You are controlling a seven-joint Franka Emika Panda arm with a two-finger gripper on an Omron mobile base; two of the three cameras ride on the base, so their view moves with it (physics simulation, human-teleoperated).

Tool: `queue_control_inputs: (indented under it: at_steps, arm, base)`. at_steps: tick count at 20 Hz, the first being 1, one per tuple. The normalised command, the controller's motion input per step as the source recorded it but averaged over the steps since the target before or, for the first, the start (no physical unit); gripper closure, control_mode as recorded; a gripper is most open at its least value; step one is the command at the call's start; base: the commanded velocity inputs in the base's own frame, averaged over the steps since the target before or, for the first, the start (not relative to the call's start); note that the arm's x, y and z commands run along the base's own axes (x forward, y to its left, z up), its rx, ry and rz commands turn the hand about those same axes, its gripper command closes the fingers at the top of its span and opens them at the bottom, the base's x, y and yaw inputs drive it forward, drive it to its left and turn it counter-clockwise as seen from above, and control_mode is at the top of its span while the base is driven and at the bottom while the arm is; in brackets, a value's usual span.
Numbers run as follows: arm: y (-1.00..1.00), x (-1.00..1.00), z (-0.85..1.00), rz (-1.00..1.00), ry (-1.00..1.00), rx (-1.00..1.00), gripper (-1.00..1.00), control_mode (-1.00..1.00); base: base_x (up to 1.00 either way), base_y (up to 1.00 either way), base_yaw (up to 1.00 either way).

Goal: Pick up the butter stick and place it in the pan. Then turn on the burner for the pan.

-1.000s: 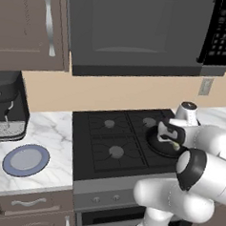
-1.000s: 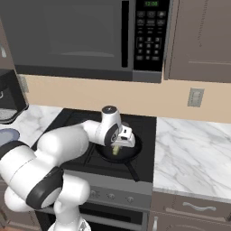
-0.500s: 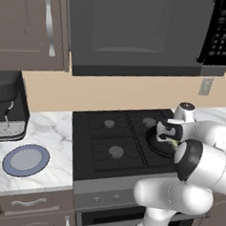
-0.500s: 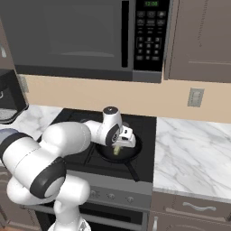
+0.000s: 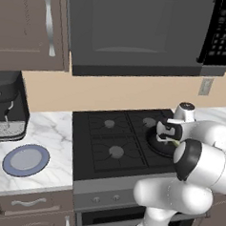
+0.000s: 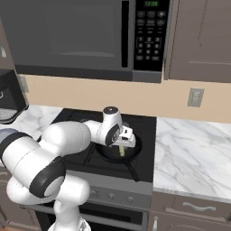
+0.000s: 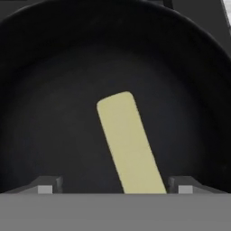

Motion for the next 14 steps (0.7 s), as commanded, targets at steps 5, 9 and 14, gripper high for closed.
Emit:
queue_control_inputs:
  at_steps: [5, 9, 14]
  arm:
    - [0.00, 0.00, 0.00, 0.00, 0.00, 0.00, -1.00, -1.00]
    - [0.00, 0.00, 0.01, 0.00, -0.02, 0.00, -1.00, -1.00]
    - [-0.01, -0.01, 0.24, 0.00, -0.06, 0.01, -1.00, -1.00]
  base:
    - [0.00, 0.00, 0.00]
    - [0.00, 0.00, 0.00]
    - [0.00, 0.00, 0.00]
